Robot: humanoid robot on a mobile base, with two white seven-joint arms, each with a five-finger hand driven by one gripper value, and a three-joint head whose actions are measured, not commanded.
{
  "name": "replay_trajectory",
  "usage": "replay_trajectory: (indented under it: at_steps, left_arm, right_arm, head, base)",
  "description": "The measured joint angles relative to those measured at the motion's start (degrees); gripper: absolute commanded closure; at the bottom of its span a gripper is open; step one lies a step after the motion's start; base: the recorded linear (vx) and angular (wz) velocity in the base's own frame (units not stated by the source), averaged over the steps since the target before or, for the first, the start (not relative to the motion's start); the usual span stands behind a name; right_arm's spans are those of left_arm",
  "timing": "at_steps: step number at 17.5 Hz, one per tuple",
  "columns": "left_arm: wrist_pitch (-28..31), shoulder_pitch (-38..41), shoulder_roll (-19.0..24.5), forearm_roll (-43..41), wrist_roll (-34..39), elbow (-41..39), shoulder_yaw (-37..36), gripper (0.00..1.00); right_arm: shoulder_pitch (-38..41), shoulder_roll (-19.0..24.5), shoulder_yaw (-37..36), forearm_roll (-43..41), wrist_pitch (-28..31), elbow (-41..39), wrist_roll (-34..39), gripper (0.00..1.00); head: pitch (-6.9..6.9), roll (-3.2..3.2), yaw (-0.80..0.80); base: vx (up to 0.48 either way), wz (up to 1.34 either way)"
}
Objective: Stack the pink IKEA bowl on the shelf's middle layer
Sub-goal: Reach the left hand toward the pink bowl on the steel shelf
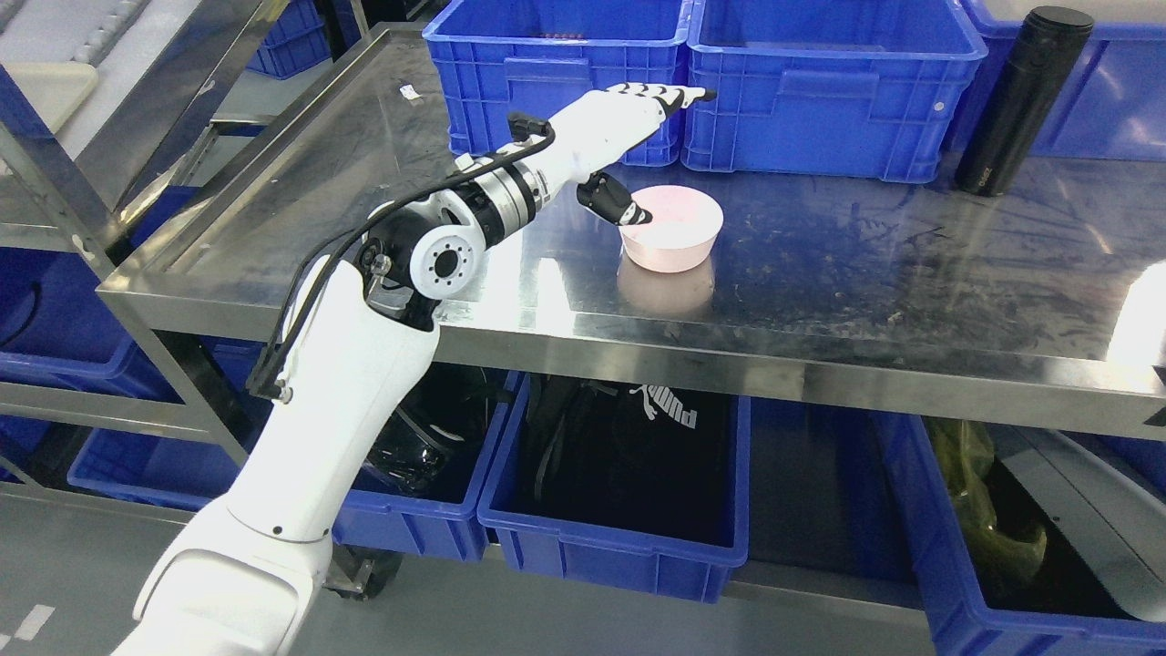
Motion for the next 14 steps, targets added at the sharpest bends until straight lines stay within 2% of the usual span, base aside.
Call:
replay_trajectory:
  at_steps: [5, 10, 14]
  left_arm:
    - [-0.1, -2.83, 0.42, -7.67, -5.89, 3.48, -3.03, 0.0]
    - [0.84, -3.94, -1.34, -10.46, -12.65, 6.49, -3.69, 0.01]
    - [1.65, -4.35, -3.09, -11.17, -14.49, 8.69, -3.69, 0.02]
  right_arm:
    - [0.0, 0.0, 0.0, 0.0, 0.0, 0.0, 0.0, 0.0]
    - [0.0, 0.0, 0.0, -0.01, 0.0, 0.0, 0.0, 0.0]
    - [0.0, 0.0, 0.0, -0.01, 0.0, 0.0, 0.0, 0.0]
  head:
    - [-0.01, 0.0, 0.0]
    - [-0.01, 0.0, 0.0]
    - [-0.01, 0.0, 0.0]
  base:
    - [0.0, 0.01]
    - [0.0, 0.0]
    - [-0.001, 0.01]
